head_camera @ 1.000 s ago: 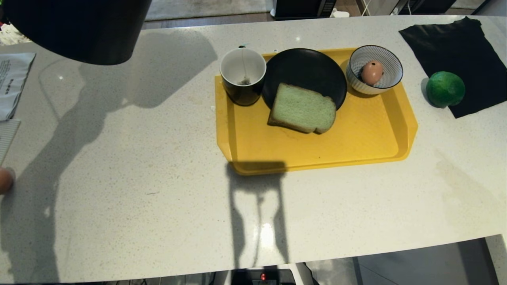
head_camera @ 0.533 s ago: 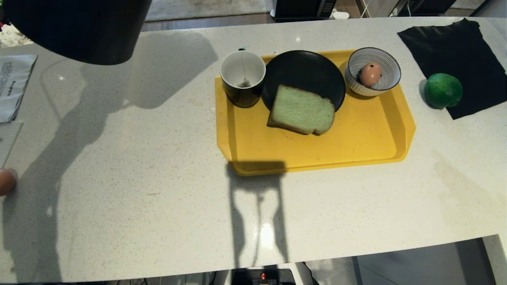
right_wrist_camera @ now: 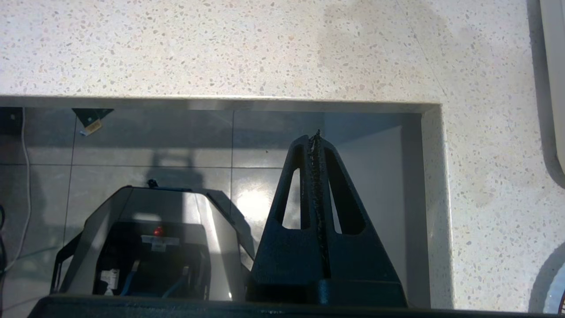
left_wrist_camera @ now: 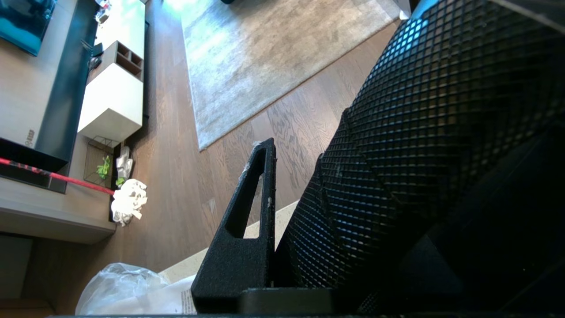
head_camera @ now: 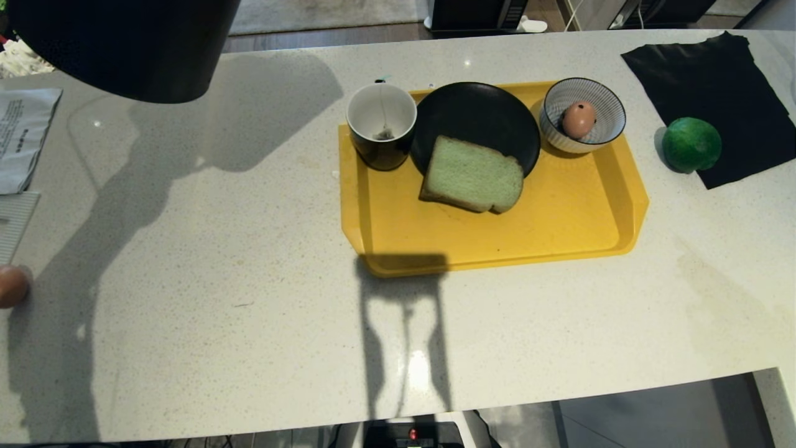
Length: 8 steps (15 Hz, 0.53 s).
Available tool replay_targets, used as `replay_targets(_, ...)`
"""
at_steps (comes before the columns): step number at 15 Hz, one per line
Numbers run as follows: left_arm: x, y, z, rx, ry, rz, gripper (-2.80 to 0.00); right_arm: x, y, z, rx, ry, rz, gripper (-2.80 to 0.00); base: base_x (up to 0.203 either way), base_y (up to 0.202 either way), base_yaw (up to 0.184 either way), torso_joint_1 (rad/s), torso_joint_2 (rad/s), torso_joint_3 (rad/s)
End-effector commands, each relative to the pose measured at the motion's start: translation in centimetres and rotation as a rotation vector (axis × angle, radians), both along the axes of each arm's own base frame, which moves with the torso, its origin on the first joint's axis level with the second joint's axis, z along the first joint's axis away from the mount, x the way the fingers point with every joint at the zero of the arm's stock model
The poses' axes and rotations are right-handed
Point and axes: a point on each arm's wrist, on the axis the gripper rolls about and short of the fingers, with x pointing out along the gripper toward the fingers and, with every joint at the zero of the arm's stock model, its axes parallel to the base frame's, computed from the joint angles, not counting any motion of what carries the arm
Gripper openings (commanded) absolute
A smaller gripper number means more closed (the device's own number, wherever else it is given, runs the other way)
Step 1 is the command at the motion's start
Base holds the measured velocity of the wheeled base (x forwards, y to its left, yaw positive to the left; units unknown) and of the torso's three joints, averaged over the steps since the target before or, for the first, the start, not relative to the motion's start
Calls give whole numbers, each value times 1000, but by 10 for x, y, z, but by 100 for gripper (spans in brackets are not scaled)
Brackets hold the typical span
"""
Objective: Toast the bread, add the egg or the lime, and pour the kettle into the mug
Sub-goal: Pour water into a cup
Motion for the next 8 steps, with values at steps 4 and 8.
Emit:
replay_targets(4,16,-5,-8,23,58,11,-280,0,0,0,-1,3,0,-280,0,0,0,0,0,0)
replay_targets(8,23,-9,-19,75,154,-2,-280,0,0,0,-1,2,0,-280,0,0,0,0,0,0)
